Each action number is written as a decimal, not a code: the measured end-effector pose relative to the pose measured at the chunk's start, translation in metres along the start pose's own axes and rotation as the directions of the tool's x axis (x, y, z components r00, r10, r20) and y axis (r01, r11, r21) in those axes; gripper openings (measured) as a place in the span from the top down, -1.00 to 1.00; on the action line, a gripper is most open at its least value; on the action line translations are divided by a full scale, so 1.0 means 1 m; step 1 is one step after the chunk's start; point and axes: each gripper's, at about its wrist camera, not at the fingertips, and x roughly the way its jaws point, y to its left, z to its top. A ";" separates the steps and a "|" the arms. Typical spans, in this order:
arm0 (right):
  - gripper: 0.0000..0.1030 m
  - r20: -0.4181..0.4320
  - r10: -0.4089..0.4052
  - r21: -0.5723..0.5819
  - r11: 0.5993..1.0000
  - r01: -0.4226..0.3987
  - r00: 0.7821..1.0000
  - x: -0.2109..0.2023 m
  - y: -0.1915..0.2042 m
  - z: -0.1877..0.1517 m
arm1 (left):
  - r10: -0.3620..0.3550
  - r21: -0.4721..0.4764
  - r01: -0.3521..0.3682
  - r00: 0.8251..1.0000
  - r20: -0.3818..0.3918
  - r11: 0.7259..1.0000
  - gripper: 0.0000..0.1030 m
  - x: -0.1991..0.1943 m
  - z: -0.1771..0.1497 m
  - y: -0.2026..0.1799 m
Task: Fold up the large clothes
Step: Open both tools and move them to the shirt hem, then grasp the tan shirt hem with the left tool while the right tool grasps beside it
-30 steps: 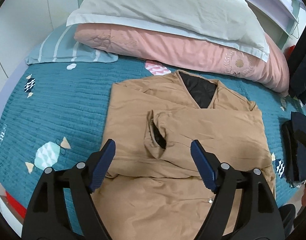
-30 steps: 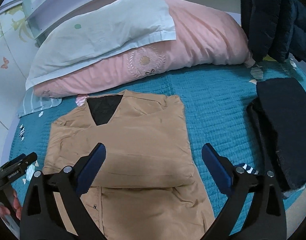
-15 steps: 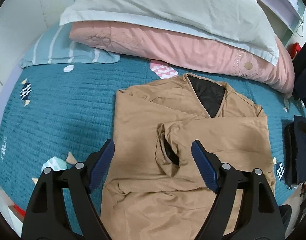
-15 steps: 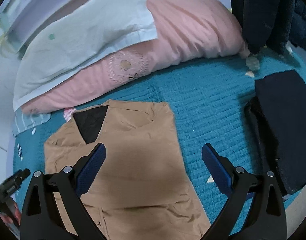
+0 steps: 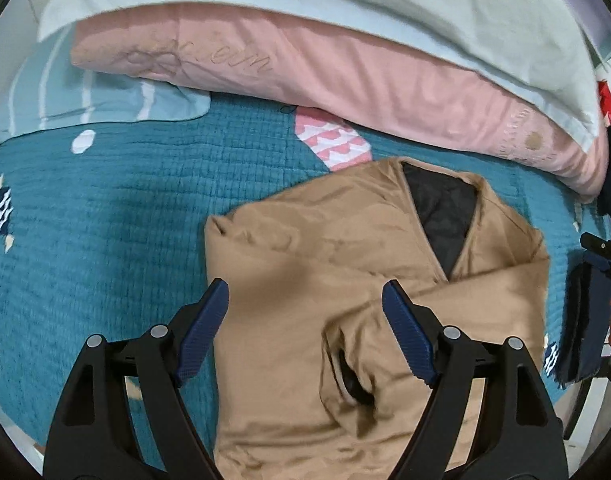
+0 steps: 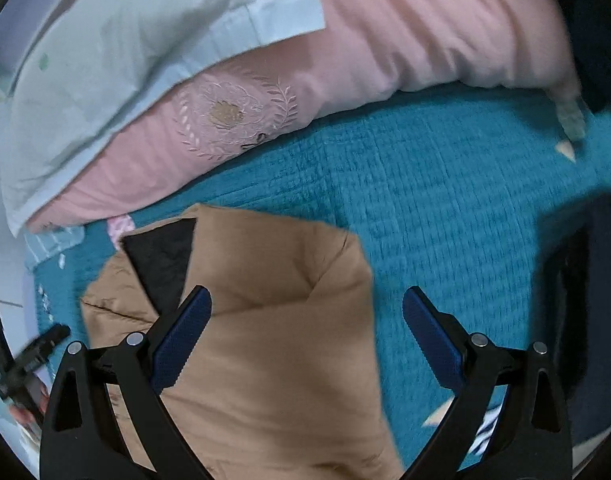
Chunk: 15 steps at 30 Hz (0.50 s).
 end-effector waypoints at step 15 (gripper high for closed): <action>-0.30 -0.179 -0.037 -0.091 0.996 0.021 0.983 0.084 -0.006 0.025 | -0.039 -0.143 0.012 0.982 -0.185 0.990 -0.55 0.086 0.046 0.047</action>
